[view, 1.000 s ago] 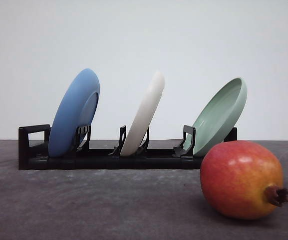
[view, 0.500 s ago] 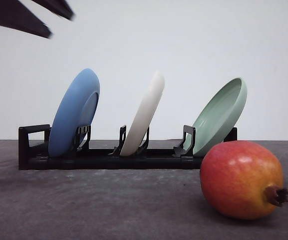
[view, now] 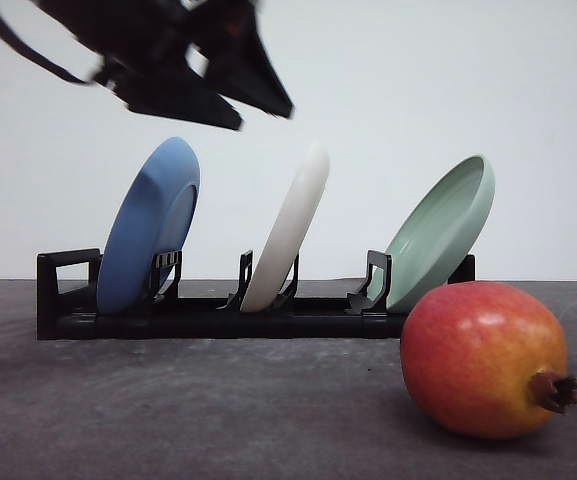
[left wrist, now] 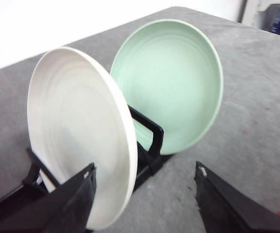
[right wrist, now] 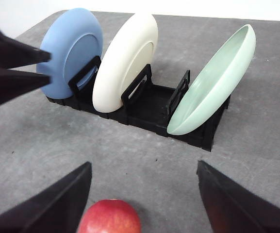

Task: Place pomegranate in white plate

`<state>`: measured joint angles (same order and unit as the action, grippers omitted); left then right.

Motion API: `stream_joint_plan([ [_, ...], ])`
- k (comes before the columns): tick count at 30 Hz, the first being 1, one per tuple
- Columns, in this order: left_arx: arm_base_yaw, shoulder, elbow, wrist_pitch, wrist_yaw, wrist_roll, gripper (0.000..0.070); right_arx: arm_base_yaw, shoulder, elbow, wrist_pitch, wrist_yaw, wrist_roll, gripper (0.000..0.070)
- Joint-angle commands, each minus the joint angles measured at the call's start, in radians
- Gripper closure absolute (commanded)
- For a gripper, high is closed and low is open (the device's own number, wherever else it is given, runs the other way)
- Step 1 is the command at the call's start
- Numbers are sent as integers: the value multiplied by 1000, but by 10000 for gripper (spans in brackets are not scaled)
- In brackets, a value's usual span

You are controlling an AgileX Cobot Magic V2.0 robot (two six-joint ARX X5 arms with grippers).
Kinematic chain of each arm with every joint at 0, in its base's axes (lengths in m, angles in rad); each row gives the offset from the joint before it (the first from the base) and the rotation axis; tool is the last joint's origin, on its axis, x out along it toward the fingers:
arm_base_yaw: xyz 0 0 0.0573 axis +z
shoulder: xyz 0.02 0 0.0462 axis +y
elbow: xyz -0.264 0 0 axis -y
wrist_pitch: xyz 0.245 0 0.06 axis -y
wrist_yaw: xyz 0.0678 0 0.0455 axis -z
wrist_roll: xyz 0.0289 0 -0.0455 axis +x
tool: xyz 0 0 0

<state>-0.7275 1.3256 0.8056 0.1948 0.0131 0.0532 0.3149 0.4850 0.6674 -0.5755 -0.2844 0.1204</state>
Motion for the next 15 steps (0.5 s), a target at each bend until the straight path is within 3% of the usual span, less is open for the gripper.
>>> stream_joint_plan([
  [1,-16,49,38,24,-29,11,310,5,3,17,10,1,2,261],
  [15,-43,372,261,5,-211,6,311,5,3,17,10,5,2,261],
])
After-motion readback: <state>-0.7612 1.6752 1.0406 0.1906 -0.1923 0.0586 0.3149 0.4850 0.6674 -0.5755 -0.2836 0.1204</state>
